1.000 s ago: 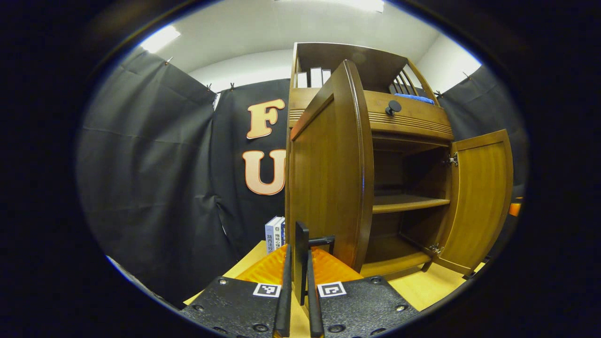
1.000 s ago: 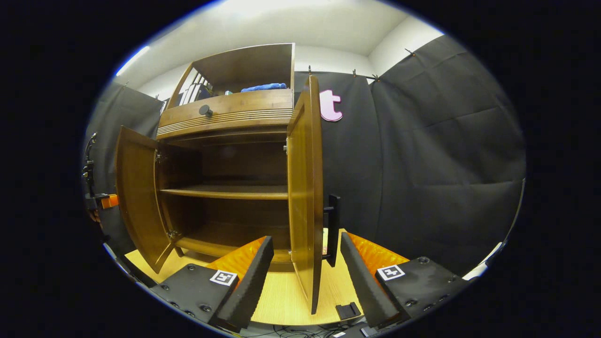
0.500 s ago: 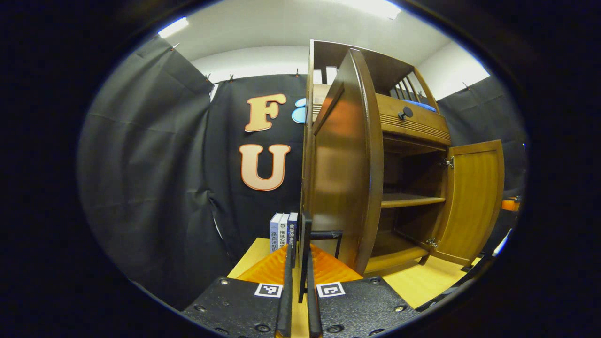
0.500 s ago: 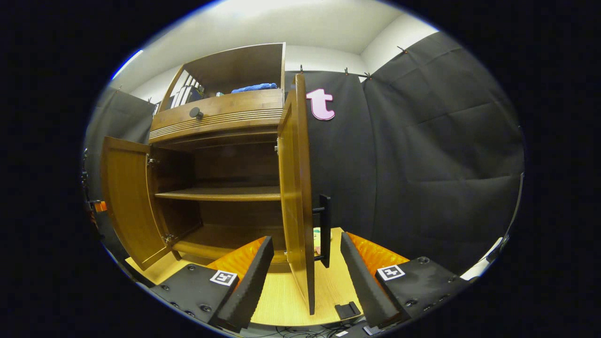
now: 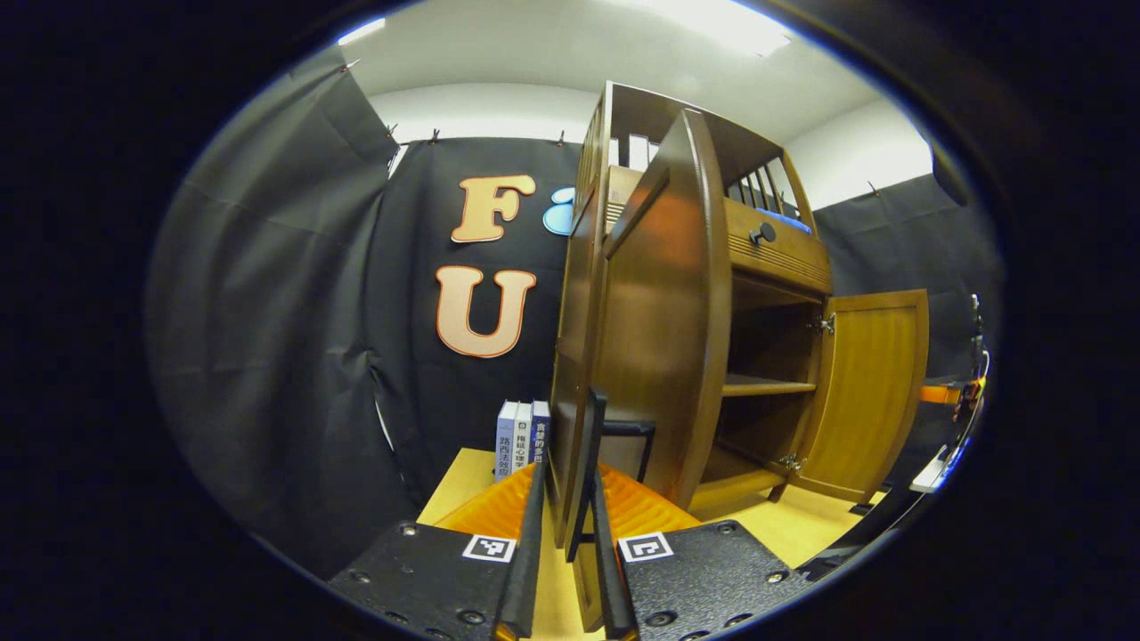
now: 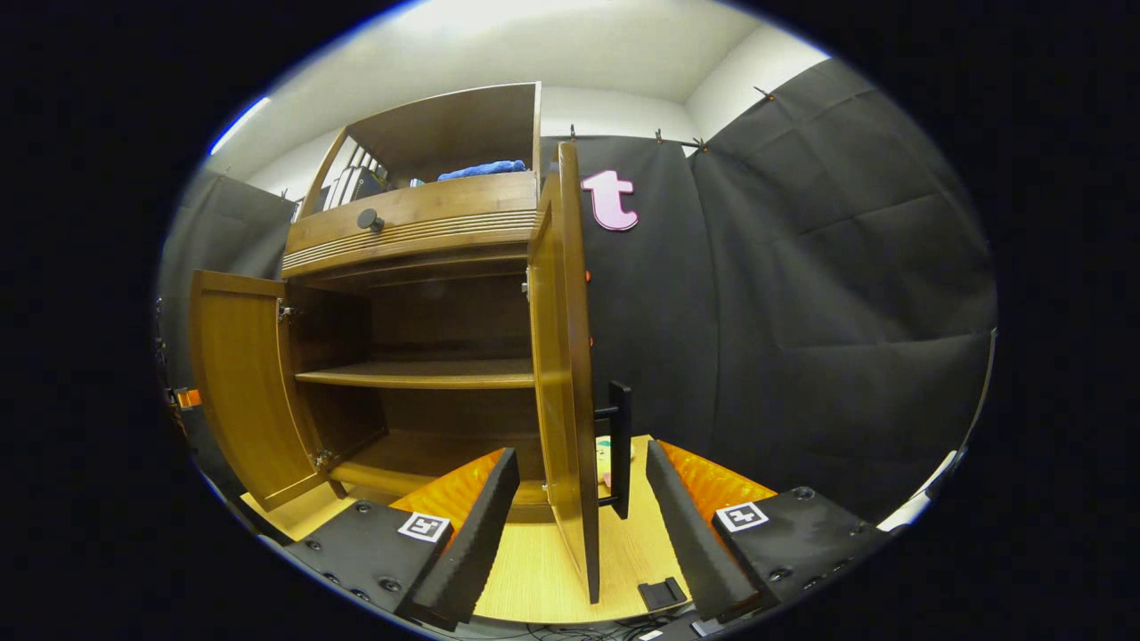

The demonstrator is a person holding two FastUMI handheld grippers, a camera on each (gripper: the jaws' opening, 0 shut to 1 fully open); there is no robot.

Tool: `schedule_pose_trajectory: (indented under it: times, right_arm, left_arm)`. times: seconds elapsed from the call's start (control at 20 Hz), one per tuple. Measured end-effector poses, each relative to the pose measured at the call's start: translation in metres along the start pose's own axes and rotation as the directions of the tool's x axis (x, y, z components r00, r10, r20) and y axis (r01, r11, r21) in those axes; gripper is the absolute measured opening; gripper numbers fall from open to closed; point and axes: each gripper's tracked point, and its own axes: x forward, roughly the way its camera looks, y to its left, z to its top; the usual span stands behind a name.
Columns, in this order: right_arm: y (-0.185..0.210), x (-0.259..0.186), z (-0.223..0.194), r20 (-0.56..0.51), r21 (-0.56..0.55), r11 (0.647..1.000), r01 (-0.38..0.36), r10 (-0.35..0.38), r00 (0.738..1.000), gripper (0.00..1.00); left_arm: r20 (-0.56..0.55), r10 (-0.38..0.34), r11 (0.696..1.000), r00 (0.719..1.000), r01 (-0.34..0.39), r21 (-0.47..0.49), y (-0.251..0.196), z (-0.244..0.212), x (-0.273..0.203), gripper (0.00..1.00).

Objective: Open the right door of the double-door shoe cabinet with the right hand, and open the left door with the left hand.

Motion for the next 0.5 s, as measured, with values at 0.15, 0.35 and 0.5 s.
schedule_pose_trajectory:
  times: [0.15, 0.35, 0.5]
  right_arm:
    - [0.003, 0.002, -0.002, -0.006, -0.008, 1.0, -0.011, 0.011, 1.0, 0.93]
    - [0.014, 0.006, 0.0, -0.005, -0.015, 0.999, -0.04, 0.04, 0.999, 0.94]
    - [0.019, 0.004, -0.001, -0.008, -0.028, 0.998, -0.057, 0.057, 0.998, 0.83]
  left_arm:
    - [-0.008, 0.044, 0.999, 0.999, -0.044, -0.006, -0.004, -0.006, -0.028, 0.27]
    - [0.045, 0.069, 0.996, 0.997, -0.066, -0.062, -0.026, 0.007, -0.054, 0.31]
    - [0.088, 0.082, 0.992, 0.993, -0.073, -0.101, -0.053, 0.023, -0.06, 0.24]
